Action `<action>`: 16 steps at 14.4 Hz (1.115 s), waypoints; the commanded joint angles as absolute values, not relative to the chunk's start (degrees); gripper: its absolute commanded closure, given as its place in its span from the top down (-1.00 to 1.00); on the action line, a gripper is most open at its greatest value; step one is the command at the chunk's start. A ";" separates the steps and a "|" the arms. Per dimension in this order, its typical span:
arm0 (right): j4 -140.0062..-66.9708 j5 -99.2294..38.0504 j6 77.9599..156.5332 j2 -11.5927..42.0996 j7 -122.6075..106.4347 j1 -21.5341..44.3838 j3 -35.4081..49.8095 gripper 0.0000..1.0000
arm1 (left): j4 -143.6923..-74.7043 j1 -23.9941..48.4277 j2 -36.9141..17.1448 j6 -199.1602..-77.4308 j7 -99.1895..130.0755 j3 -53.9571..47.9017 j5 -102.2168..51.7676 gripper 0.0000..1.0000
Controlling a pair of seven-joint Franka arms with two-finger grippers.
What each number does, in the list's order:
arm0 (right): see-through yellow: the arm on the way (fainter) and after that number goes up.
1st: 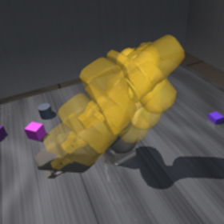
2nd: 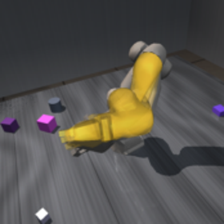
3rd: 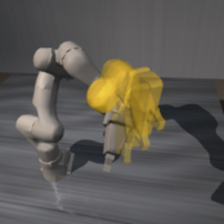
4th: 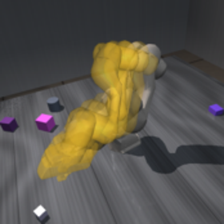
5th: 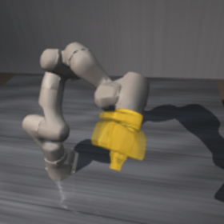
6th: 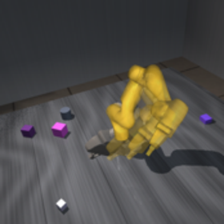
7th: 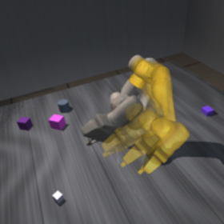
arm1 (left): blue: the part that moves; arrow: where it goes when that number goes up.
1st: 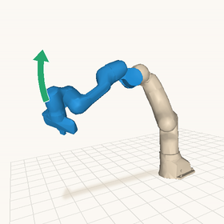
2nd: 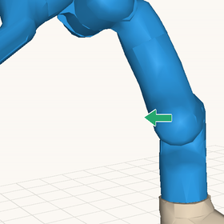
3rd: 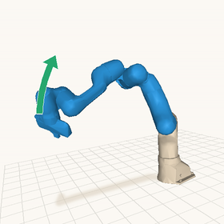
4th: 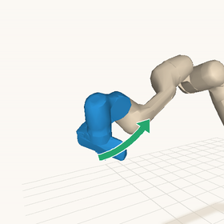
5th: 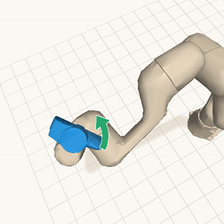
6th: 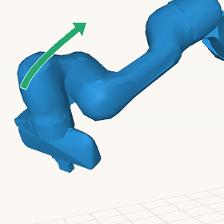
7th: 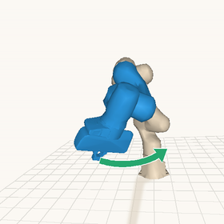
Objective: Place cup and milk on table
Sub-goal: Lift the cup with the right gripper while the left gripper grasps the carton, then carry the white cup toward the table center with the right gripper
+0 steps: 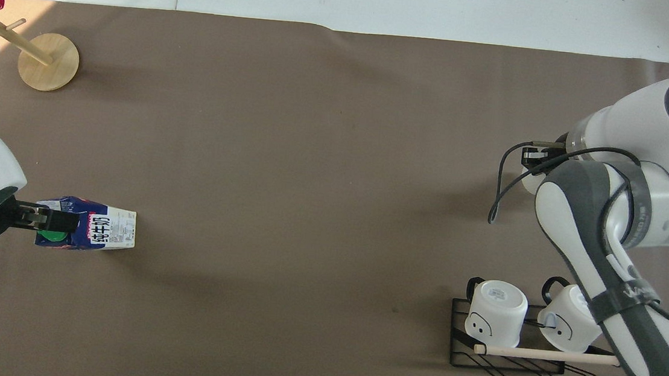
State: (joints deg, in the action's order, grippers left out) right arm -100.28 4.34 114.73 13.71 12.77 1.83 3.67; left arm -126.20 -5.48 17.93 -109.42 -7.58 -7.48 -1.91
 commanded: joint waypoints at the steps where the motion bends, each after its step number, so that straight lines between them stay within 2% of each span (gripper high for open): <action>1: -96.87 5.45 112.33 14.24 18.61 5.08 4.04 -1.00 | -131.21 -6.33 20.30 -113.63 -9.40 -7.56 -1.58 1.00; 5: -93.53 5.27 108.99 15.03 26.79 12.73 4.04 -1.00 | -132.19 -7.38 20.30 -114.43 -10.46 -7.56 -1.49 1.00; 7: -91.85 4.84 107.06 15.55 30.57 15.89 4.04 -1.00 | -135.16 -7.38 20.30 -118.54 -10.46 -7.65 -1.49 1.00; 10: -89.74 3.34 106.26 16.35 34.36 19.06 4.13 -1.00 | -135.79 -7.29 19.95 -119.71 -10.46 -7.65 -1.49 1.00; 13: -85.09 2.99 104.33 19.85 40.22 24.07 4.13 -1.00 | -135.79 -7.38 19.95 -119.62 -10.46 -7.65 -1.49 1.00; 14: -84.30 2.90 104.24 20.47 41.91 24.95 4.13 -1.00 | -135.79 -7.38 19.95 -119.53 -10.46 -7.65 -1.49 0.98; 16: -82.71 2.64 103.45 21.53 43.76 27.76 4.22 -1.00 | -135.79 -7.29 19.95 -119.44 -10.46 -7.65 -1.49 0.82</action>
State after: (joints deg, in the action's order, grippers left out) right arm -86.66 3.60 105.76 19.19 41.60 26.23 4.07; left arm -134.11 -6.53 18.22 -118.37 -9.56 -7.24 -1.90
